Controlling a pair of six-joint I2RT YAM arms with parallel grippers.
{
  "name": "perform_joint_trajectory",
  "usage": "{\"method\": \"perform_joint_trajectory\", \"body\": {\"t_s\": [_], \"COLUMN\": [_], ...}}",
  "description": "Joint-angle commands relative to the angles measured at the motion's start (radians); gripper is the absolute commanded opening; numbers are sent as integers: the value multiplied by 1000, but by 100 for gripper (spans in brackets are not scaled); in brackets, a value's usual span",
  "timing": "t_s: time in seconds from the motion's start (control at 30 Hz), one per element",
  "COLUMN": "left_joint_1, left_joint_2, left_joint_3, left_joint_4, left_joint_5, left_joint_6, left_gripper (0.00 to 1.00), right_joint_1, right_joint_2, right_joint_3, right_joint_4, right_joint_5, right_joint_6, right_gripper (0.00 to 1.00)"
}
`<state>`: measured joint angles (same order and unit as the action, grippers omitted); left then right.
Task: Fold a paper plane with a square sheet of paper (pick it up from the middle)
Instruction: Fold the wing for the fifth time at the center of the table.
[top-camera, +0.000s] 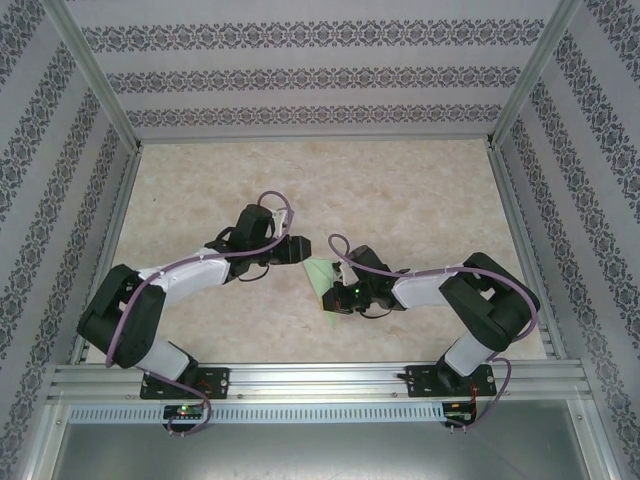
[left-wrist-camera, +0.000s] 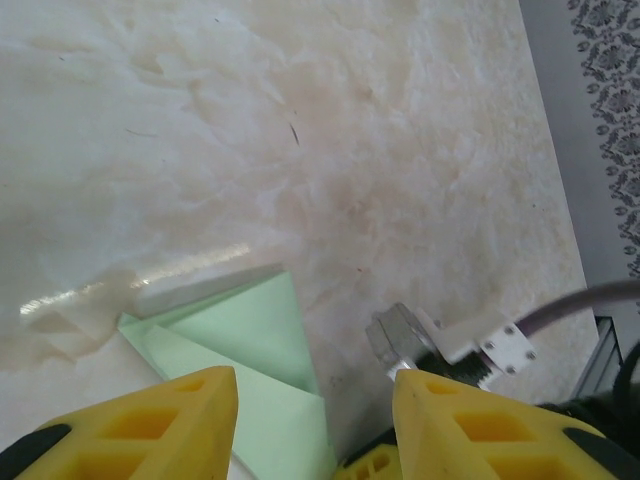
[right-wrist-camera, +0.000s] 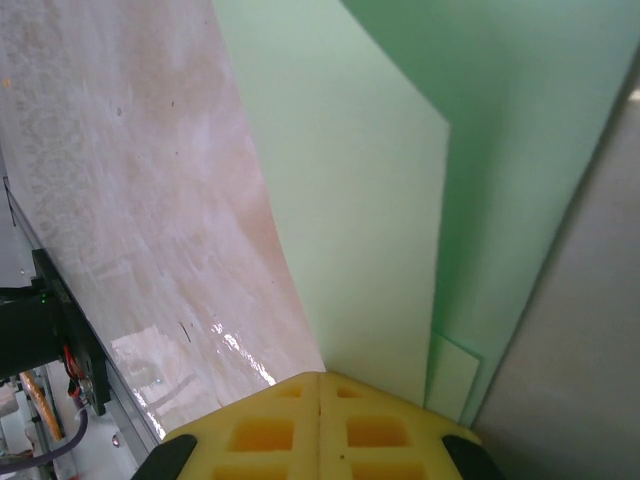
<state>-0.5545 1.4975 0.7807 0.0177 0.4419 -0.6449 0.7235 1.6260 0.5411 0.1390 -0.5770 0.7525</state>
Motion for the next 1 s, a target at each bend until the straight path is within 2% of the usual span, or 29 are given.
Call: {"method": "perform_joint_trajectory", "body": {"t_s": [0.0,0.27,0.47,0.63,0.8,0.97], "left_joint_1": [-31,-91,-94,-94,-95,-110], "left_joint_2": [-49,-70,-75,-12,75,166], "left_joint_3": [-8,-52,-103,-86,-69,-20], "left_joint_4": [-34,45,118,97,201,200], "left_joint_5": [-27,-61,-65,-101,4,76], "left_joint_6": [-23,-84,-133,-148,-151,-143], "left_gripper": [46,44,43,36,30,22], "right_joint_1": [-12,-17,-35,-42,-53,-59], "right_joint_2": [27,-13,-23,-17,-8,9], "right_joint_3": [-36,-48,-65,-29,-12,-9], "right_joint_4": [-132,-170,-142,-161,-163,-147], "right_joint_5": [85,88,100,100,95,97], "right_joint_6": [-29,-73,-70,-86,-84,-81], "right_gripper": [3,3,3,4,4,4]}}
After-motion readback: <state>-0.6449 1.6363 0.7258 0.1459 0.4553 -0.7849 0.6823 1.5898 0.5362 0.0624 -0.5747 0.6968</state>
